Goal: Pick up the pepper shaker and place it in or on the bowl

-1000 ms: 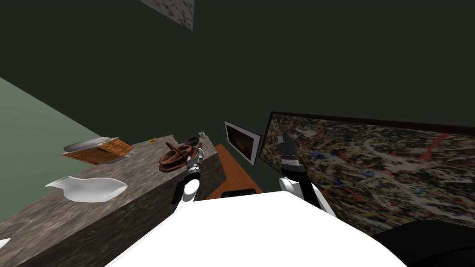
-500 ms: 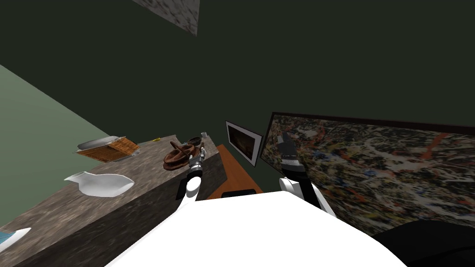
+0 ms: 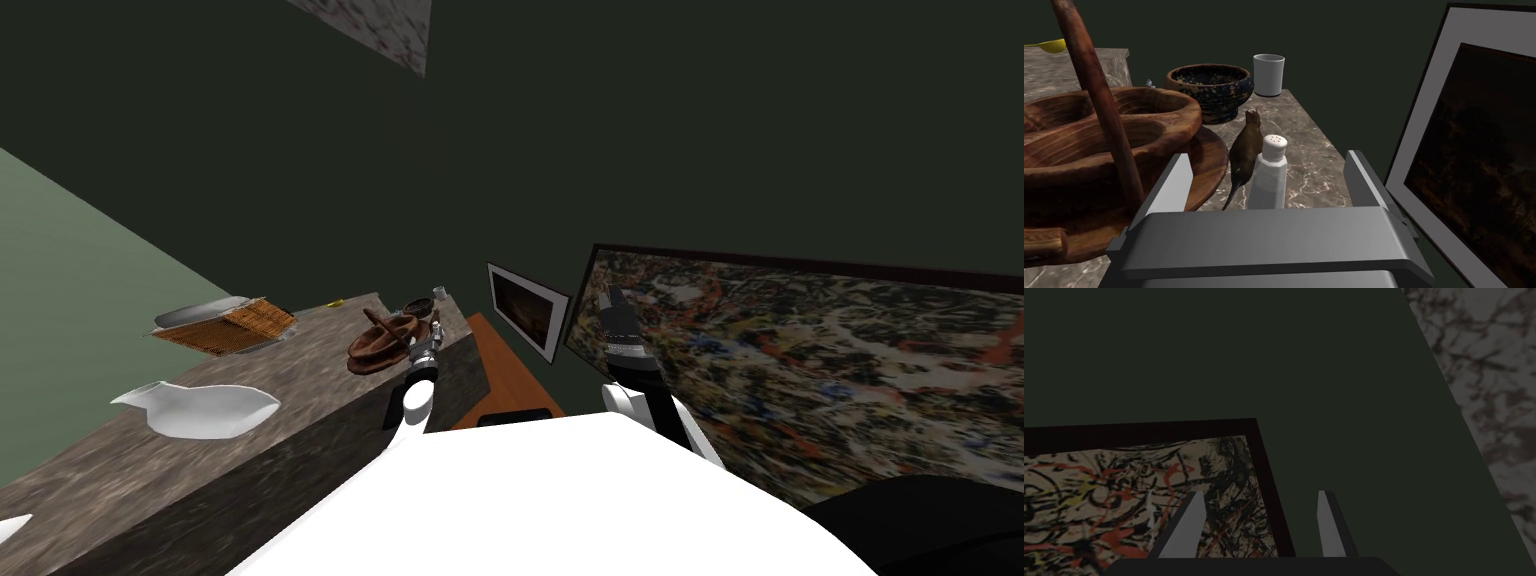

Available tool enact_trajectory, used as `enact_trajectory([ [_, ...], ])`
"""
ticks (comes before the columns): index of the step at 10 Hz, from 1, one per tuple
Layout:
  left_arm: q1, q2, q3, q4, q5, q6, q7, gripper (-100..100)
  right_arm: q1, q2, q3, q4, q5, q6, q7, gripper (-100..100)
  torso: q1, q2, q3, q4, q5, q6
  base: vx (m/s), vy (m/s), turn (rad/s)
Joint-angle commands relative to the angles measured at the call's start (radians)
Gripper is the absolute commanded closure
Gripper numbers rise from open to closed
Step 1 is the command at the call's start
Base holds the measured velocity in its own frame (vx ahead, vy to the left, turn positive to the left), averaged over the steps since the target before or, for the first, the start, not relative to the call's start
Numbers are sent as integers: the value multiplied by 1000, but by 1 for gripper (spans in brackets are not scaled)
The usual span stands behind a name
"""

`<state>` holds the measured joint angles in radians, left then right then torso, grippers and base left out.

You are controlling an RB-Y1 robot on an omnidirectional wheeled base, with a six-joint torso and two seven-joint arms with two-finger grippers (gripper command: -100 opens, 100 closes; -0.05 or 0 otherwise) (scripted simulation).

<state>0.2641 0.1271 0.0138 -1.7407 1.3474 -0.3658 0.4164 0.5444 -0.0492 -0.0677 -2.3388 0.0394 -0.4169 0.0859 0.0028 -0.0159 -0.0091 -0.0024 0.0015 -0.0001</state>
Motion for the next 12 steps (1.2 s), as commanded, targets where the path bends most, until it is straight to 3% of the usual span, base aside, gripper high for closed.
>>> enact_trajectory([
  [1, -8, -1, 8, 23, 26, 1, -39, -100, 0, 0, 0, 0, 0, 0, 0, 0, 0, 0, 0, 0, 0, 0, 102, 23, -2],
  [6, -21, -31, 34, 88, 98, -1, -147, -100, 0, 0, 0, 0, 0, 0, 0, 0, 0, -2, -1, 0, 0, 0, 101, 22, -5],
  [8, -23, -56, 44, 108, 119, -2, -179, -100, 0, 0, 0, 0, 0, 0, 0, 0, 1, -1, -1, 0, 0, 0, 87, 30, -4],
  [9, -24, -89, 52, 123, 133, -2, -202, -100, 0, 0, 0, 0, 0, 0, 0, 0, 1, 0, 0, 0, 0, 0, 75, 41, 5],
  [10, -24, -104, 55, 127, 137, -3, -208, -100, 0, 0, 0, 0, 0, 0, 0, 0, 1, 0, 0, 0, 0, 0, 62, 46, 7],
  [11, -24, -89, 50, 128, 127, -6, -192, -100, 0, 0, 0, 0, 0, 0, 0, 0, 2, 1, 0, 0, 0, 0, 24, 20, -2],
  [12, -25, -90, 50, 129, 127, -7, -193, 0, 0, 0, 0, 0, 0, 0, 0, 0, 0, 3, 2, 1, 0, 0, 5, 4, 0],
])
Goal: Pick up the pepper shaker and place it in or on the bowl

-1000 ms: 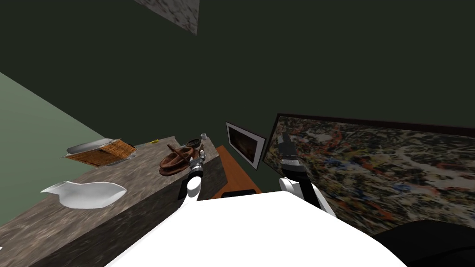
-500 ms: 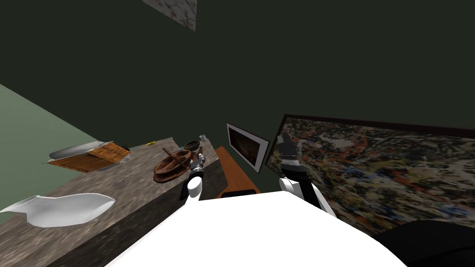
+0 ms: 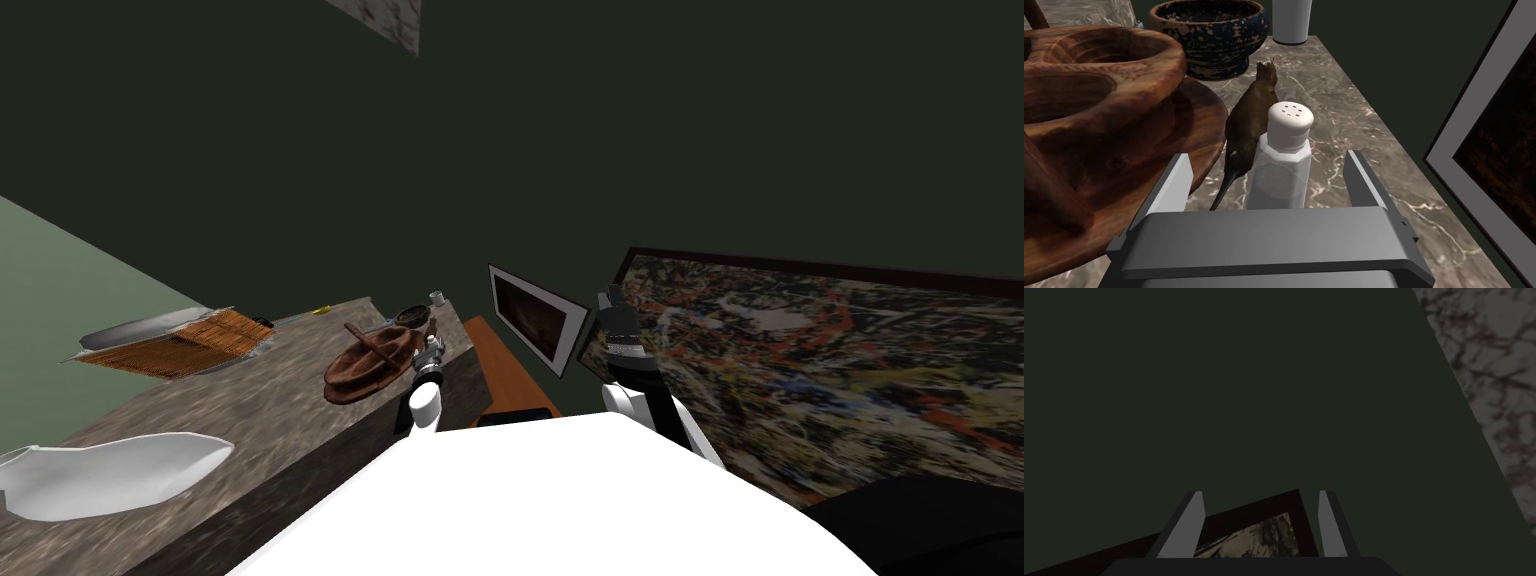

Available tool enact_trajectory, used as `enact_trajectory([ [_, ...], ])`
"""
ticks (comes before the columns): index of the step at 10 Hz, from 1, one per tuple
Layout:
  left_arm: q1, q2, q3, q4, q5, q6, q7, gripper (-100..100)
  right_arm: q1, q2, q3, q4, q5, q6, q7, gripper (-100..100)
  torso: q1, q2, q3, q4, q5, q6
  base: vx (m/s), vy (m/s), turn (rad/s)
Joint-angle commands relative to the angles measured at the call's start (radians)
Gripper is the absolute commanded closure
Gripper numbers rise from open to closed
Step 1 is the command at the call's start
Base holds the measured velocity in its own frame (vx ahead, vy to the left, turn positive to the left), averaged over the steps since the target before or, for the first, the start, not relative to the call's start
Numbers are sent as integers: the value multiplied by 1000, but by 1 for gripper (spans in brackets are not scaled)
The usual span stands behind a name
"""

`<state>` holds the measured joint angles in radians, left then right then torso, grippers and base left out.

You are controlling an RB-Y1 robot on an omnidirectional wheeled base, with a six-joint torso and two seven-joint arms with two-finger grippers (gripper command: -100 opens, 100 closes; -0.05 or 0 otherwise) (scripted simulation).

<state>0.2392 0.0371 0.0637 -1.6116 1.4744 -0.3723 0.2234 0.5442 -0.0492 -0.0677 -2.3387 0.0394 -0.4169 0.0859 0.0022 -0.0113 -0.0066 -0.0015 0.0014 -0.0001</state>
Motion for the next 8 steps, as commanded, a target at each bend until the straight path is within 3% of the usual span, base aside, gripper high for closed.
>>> enact_trajectory([
  [1, 4, 4, 7, -29, 20, 8, -18, -100, 0, 0, 0, 0, 0, 0, 0, 0, 0, 0, 0, 0, 0, 0, 53, 36, 10],
  [2, 7, 0, 4, -21, 13, 5, -11, -100, 0, 0, 0, 0, 0, 0, 0, 0, 2, -2, -1, 0, 0, 0, 34, 23, 0],
  [3, 8, 0, 4, -24, 15, 7, -14, 100, 0, 0, 0, 0, 0, 0, 0, 0, 1, -1, -1, 0, 0, 0, 0, 0, 0],
  [7, 7, 1, 4, -25, 14, 7, -14, 100, 0, 0, 0, 0, 0, 0, 0, 0, 1, 1, 0, 0, 1, 0, 0, 0, 0],
  [8, 7, 1, 4, -25, 14, 7, -14, 0, 0, 0, 0, 0, 0, 0, 0, 0, 1, 1, 0, 0, 1, 0, 0, 0, 0],
])
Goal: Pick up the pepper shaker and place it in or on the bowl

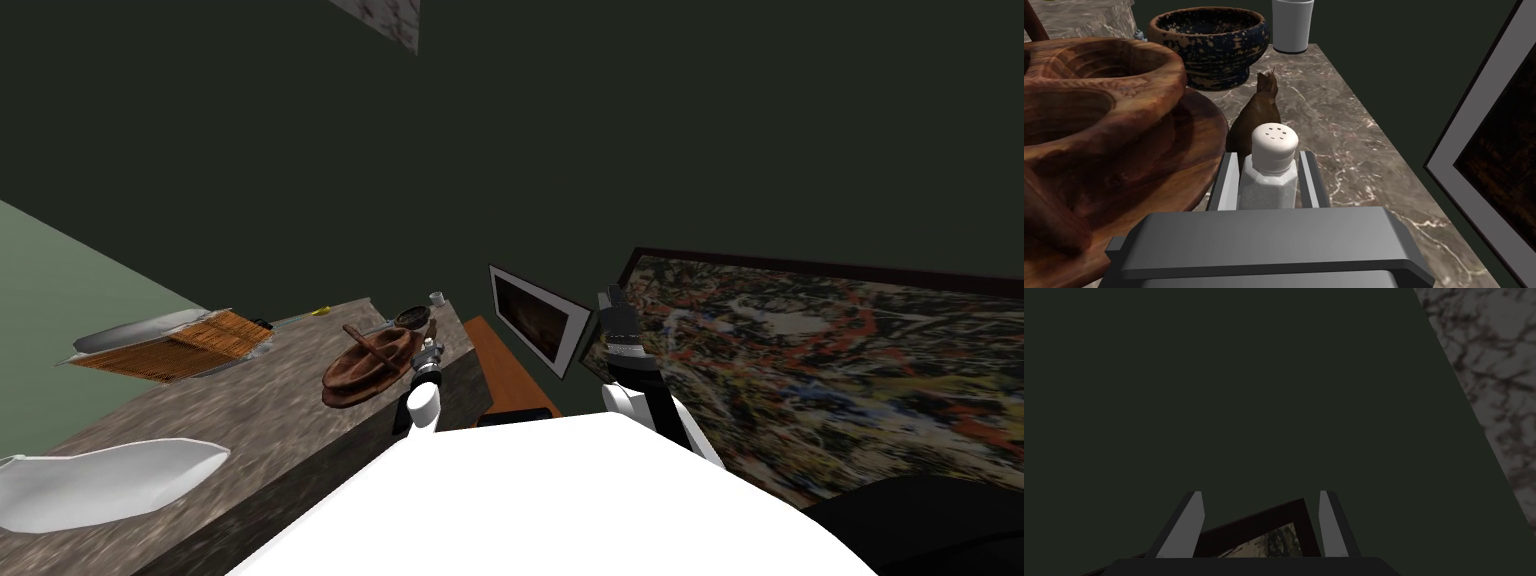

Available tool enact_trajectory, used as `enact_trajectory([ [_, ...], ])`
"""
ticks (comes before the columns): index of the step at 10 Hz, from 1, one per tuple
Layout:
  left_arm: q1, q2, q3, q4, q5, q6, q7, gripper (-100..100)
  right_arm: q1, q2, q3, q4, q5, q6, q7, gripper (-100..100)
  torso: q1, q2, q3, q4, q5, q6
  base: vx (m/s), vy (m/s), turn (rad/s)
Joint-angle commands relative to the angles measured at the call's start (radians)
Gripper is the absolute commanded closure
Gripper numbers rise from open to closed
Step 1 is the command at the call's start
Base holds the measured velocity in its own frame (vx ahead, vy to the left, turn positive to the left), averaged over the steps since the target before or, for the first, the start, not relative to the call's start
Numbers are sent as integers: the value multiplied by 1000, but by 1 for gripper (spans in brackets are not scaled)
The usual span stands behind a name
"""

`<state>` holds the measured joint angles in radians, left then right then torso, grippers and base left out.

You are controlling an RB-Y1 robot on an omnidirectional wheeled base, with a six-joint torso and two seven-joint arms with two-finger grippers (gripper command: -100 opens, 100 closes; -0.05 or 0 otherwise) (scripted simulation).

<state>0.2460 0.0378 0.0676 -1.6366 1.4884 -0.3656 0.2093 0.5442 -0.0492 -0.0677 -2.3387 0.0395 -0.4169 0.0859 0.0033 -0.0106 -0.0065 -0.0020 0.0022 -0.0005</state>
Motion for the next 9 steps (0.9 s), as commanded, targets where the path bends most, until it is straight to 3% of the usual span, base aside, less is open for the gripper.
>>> enact_trajectory([
  [1, 0, 0, 0, 0, 0, 0, 0, 100, 0, 0, 0, 0, 0, 0, 0, 0, 0, 0, 0, 0, 0, 0, 0, 0, 0],
  [2, 0, 0, 0, 0, 0, 0, 0, 0, 0, 0, 0, 0, 0, 0, 0, 0, 0, 0, 0, 0, 0, 0, 0, 0, 0],
  [3, -6, 44, -1, 23, 3, 3, 12, 100, 0, 0, 0, 0, 0, 0, 0, 0, 0, 0, 0, 0, 0, 0, -37, -51, 28],
  [9, -67, 198, -5, 152, 17, 33, 77, 100, 0, 0, 0, 0, 0, 0, 0, 0, -1, 11, -1, -12, 10, -6, -96, -103, 33],
])
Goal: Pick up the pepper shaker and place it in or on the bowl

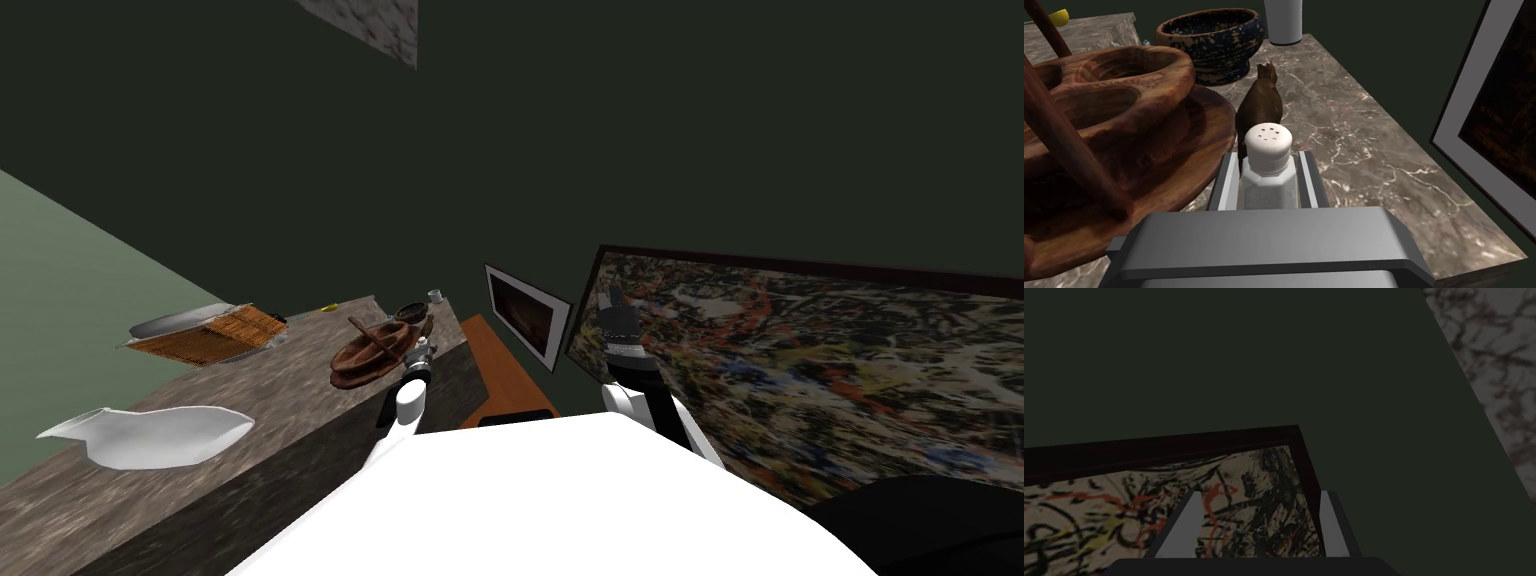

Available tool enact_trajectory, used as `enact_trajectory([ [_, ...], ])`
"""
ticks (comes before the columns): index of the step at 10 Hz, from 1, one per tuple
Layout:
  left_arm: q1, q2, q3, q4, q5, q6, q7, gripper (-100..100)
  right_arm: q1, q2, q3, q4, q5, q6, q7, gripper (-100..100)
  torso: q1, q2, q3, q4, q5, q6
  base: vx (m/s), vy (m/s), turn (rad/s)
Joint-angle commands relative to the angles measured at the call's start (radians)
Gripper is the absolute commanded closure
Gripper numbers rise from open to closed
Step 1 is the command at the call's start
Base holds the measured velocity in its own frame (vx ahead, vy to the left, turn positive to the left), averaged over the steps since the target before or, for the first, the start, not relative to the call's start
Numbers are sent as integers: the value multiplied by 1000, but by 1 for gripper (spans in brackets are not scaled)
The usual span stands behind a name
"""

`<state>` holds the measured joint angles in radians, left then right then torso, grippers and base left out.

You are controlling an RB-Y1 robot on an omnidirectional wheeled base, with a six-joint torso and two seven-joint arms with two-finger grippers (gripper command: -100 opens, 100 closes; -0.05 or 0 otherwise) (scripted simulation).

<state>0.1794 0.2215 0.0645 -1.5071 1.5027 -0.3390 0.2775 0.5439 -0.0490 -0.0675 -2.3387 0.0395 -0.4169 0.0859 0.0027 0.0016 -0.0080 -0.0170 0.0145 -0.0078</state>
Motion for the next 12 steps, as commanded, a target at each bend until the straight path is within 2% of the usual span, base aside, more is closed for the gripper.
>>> enact_trajectory([
  [1, -17, 43, 0, 50, 6, 13, 22, 100, 0, 0, 0, 0, 0, 0, 0, 0, 0, 0, 0, 0, 0, 0, -101, -105, 34],
  [2, -17, 43, 0, 55, 6, 13, 22, 100, 0, 0, 0, 0, 0, 0, 0, 0, 1, 0, -1, -2, 2, -1, -89, -65, 25],
  [7, -125, 180, 29, 214, 15, 55, 87, 100, 0, 0, 0, 0, 0, 0, 0, 0, 8, 1, -2, -5, 4, -4, -95, -62, 38],
  [8, -125, 180, 29, 227, 15, 55, 87, 100, 0, 0, 0, 0, 0, 0, 0, 0, 9, 1, -2, -5, 4, -5, -59, -14, 25],
  [10, -179, 229, 49, 291, 16, 75, 109, 100, 0, 0, 0, 0, 0, 0, 0, 0, 11, -3, -4, -6, 5, -4, -53, -5, 27],
  [11, -179, 229, 49, 303, 16, 75, 109, 100, 0, 0, 0, 0, 0, 0, 0, 0, 12, -3, -4, -6, 4, -5, -41, 5, 12],
  [12, -208, 252, 61, 340, 15, 85, 120, 100, 0, 0, 0, 0, 0, 0, 0, 0, 12, -4, -5, -6, 5, -5, -37, 9, 19],
])
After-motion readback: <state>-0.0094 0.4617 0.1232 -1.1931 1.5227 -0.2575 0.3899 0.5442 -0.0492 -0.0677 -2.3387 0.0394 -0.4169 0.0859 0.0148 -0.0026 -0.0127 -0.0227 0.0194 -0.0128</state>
